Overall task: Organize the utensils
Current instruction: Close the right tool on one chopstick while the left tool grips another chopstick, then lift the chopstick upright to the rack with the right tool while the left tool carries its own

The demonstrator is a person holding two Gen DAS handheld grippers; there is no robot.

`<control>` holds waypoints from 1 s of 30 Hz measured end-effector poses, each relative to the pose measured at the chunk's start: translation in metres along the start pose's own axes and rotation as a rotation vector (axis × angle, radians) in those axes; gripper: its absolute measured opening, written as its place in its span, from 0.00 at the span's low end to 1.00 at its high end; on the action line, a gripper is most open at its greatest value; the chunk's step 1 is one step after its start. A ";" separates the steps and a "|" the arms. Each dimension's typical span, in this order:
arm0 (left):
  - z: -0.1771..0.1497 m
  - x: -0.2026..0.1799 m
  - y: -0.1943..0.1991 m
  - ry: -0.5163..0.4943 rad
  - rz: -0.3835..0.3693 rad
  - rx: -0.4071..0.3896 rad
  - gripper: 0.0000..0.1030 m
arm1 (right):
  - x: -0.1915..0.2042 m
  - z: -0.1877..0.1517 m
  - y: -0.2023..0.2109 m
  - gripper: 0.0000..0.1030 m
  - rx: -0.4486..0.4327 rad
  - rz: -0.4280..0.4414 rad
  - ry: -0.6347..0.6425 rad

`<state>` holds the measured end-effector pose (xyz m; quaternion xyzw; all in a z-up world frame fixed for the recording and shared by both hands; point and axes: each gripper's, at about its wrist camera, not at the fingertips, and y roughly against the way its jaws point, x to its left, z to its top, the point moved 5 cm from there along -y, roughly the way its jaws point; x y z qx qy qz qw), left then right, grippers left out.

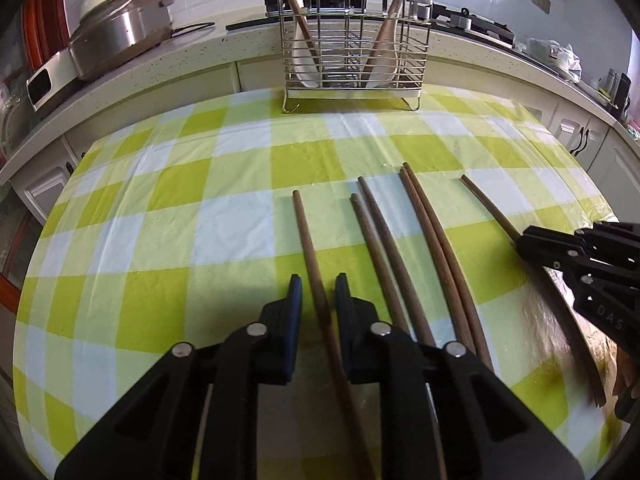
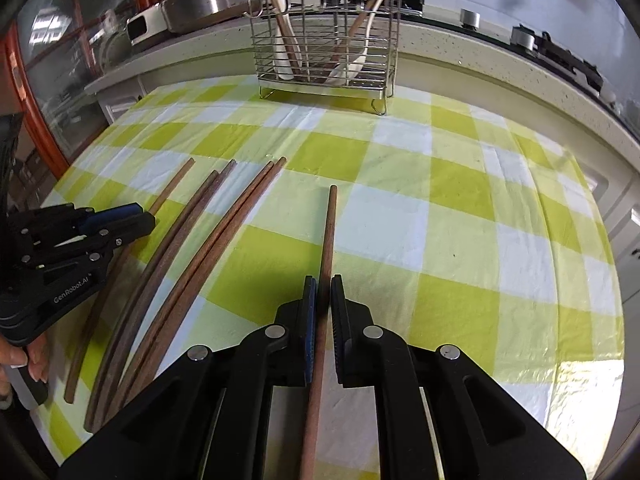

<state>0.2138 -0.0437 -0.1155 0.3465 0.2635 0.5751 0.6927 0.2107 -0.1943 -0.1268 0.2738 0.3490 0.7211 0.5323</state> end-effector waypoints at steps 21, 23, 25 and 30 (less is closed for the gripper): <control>0.005 0.004 -0.002 0.023 -0.116 0.041 0.05 | 0.002 0.008 -0.005 0.07 0.021 0.005 0.022; 0.005 0.009 -0.001 0.062 -0.139 0.034 0.05 | -0.003 0.007 -0.001 0.07 -0.002 0.022 -0.022; 0.007 0.013 0.006 0.079 -0.135 0.003 0.05 | -0.006 0.008 0.008 0.07 -0.047 0.043 -0.054; 0.024 0.022 0.034 0.105 -0.127 -0.087 0.06 | -0.010 0.021 0.033 0.07 -0.153 0.049 -0.072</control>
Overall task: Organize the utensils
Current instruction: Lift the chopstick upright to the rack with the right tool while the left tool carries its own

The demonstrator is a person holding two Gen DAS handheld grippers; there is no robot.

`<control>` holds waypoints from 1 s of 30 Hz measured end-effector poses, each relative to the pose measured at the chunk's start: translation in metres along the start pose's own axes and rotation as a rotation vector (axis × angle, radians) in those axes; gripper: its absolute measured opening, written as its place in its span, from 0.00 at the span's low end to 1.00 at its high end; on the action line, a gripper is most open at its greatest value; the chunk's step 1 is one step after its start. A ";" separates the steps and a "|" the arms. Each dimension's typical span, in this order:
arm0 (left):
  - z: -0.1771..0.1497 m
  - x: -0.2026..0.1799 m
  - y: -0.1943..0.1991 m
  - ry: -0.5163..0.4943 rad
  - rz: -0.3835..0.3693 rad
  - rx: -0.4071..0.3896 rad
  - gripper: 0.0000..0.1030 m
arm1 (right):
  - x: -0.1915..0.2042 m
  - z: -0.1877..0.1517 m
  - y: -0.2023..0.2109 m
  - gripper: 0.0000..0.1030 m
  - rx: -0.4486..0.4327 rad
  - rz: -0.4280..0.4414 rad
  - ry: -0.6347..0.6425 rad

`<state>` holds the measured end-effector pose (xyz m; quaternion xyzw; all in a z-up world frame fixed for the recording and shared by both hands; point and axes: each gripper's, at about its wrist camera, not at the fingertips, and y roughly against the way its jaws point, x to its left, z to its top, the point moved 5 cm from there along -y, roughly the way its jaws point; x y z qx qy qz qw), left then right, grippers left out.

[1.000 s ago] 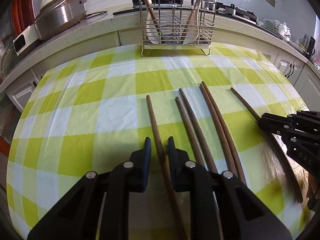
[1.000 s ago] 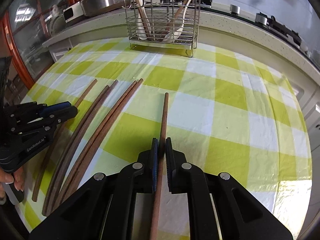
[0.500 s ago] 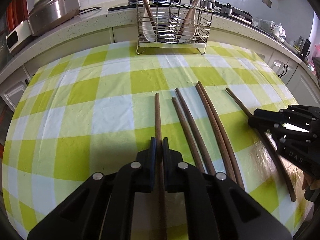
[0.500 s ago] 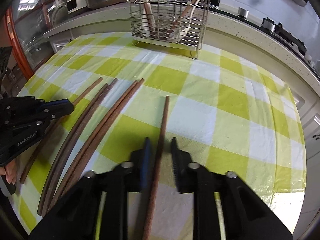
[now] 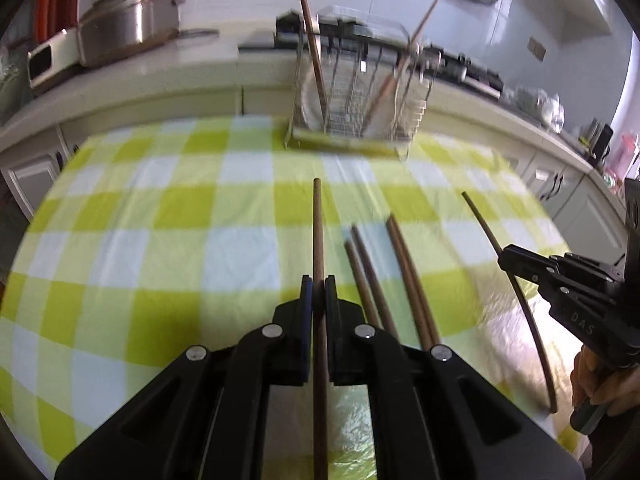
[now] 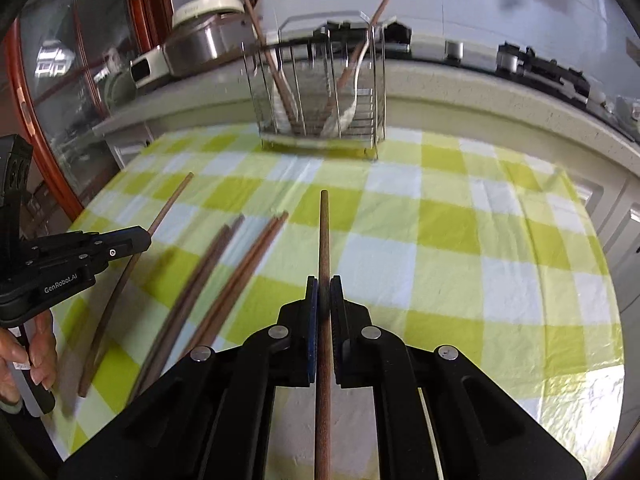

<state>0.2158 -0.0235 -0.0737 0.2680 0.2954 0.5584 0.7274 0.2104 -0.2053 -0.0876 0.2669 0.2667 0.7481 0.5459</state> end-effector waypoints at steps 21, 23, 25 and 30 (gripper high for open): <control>0.051 -0.016 0.103 -0.053 -0.001 -0.244 0.06 | 0.014 0.068 0.092 0.07 -0.301 -0.003 0.029; 0.051 -0.015 0.108 -0.050 0.004 -0.263 0.06 | 0.013 0.067 0.096 0.07 -0.320 -0.004 0.022; 0.051 -0.014 0.111 -0.045 0.006 -0.281 0.06 | 0.012 0.066 0.098 0.07 -0.331 -0.008 0.016; 0.054 -0.014 0.116 -0.054 0.024 -0.324 0.06 | 0.013 0.066 0.102 0.07 -0.340 -0.013 0.015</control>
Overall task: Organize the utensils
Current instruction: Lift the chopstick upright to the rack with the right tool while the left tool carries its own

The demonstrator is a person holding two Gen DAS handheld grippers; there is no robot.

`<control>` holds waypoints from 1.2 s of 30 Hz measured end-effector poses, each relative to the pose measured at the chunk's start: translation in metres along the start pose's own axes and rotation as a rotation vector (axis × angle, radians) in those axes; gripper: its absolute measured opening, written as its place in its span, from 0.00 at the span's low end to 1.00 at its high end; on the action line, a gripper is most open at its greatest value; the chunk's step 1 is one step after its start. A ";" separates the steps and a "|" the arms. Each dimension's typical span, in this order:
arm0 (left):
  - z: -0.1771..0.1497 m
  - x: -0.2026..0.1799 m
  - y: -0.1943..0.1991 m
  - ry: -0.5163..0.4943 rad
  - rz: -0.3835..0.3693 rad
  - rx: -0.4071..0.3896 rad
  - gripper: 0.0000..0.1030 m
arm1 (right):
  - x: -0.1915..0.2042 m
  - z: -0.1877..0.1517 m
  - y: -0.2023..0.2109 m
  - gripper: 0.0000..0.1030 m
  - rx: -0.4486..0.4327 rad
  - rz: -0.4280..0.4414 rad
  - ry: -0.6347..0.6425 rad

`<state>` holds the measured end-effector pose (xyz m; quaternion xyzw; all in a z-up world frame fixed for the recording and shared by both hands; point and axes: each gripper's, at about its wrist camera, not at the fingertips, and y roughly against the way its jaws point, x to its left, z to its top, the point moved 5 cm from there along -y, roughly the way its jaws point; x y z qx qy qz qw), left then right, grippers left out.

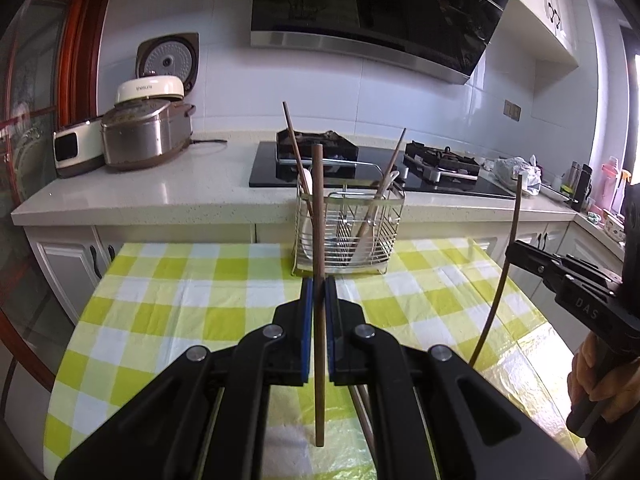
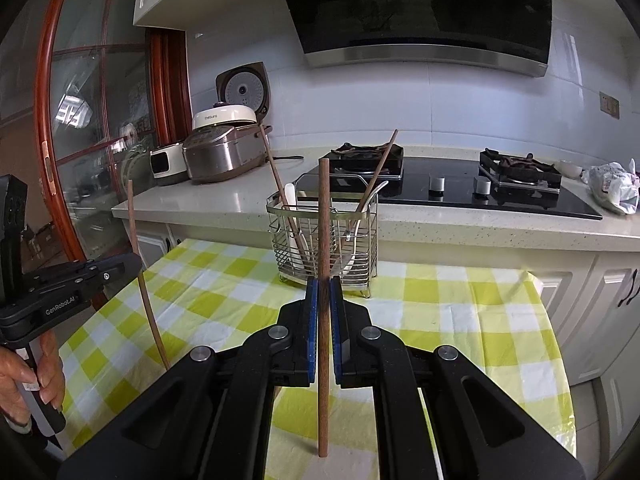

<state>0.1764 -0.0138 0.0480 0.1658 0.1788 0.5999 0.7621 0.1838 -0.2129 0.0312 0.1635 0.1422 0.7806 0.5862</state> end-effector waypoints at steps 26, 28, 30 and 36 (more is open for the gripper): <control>0.042 -0.005 -0.018 -0.027 0.007 -0.055 0.06 | -0.002 0.040 -0.021 0.07 -0.055 -0.018 0.034; 0.051 -0.005 -0.024 -0.024 0.003 -0.057 0.06 | -0.005 0.047 -0.028 0.07 -0.051 -0.018 0.034; 0.061 -0.004 -0.029 -0.021 0.003 -0.063 0.05 | -0.007 0.054 -0.033 0.07 -0.050 -0.021 0.038; 0.090 -0.001 -0.035 -0.011 -0.003 -0.083 0.06 | -0.007 0.077 -0.042 0.07 -0.059 -0.022 0.052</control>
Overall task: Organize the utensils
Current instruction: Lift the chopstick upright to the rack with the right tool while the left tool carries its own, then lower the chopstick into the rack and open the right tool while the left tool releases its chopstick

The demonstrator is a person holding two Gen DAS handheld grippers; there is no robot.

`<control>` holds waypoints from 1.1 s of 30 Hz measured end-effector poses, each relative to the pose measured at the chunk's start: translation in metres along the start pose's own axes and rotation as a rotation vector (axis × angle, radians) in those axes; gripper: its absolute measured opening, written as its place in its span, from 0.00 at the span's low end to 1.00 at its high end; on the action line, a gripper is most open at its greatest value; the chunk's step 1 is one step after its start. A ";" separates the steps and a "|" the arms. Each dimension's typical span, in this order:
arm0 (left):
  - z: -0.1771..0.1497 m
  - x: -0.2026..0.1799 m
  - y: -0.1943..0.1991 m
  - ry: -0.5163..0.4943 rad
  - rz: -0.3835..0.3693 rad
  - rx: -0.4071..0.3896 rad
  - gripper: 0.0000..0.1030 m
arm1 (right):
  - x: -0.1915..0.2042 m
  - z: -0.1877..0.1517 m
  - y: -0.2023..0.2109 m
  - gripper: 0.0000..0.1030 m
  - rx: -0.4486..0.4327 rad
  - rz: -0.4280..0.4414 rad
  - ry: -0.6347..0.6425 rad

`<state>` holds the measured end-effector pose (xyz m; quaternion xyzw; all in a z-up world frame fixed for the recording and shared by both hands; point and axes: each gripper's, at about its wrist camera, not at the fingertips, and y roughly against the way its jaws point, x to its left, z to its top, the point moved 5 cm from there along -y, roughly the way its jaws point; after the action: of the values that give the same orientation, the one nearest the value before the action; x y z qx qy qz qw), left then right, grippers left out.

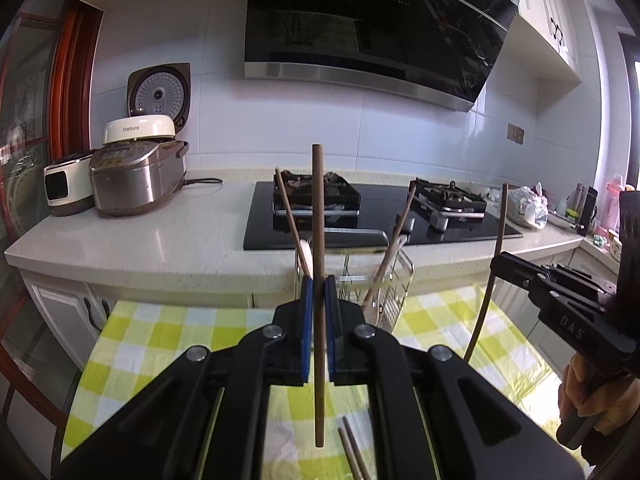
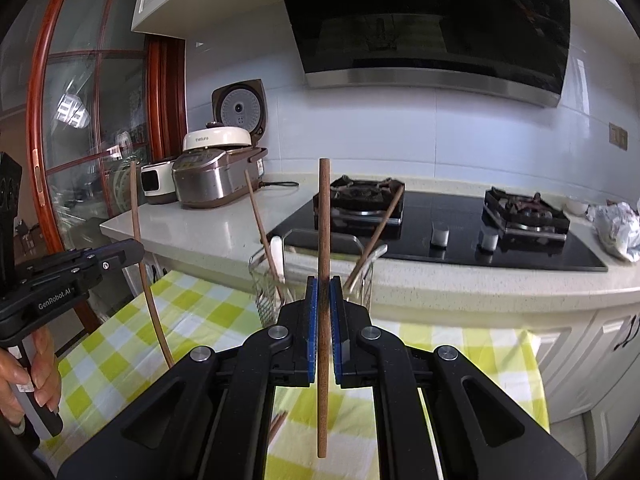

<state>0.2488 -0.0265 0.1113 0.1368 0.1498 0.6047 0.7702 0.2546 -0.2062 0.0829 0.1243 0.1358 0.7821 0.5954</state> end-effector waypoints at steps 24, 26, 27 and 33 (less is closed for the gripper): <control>0.152 0.007 -0.075 0.069 -0.001 -0.117 0.06 | -0.029 0.128 -0.074 0.07 -0.083 0.025 -0.054; 0.157 0.008 -0.083 0.074 0.010 -0.127 0.06 | -0.030 0.135 -0.079 0.07 -0.097 0.025 -0.054; 0.157 0.010 -0.089 0.080 0.014 -0.131 0.06 | -0.030 0.137 -0.083 0.07 -0.102 0.026 -0.053; 0.139 0.023 -0.132 0.128 0.018 -0.104 0.06 | -0.039 0.124 -0.112 0.07 -0.082 0.030 -0.069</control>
<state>0.4263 -0.0387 0.1854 0.0593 0.1658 0.6262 0.7595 0.4091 -0.2073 0.1573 0.1288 0.0810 0.7911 0.5925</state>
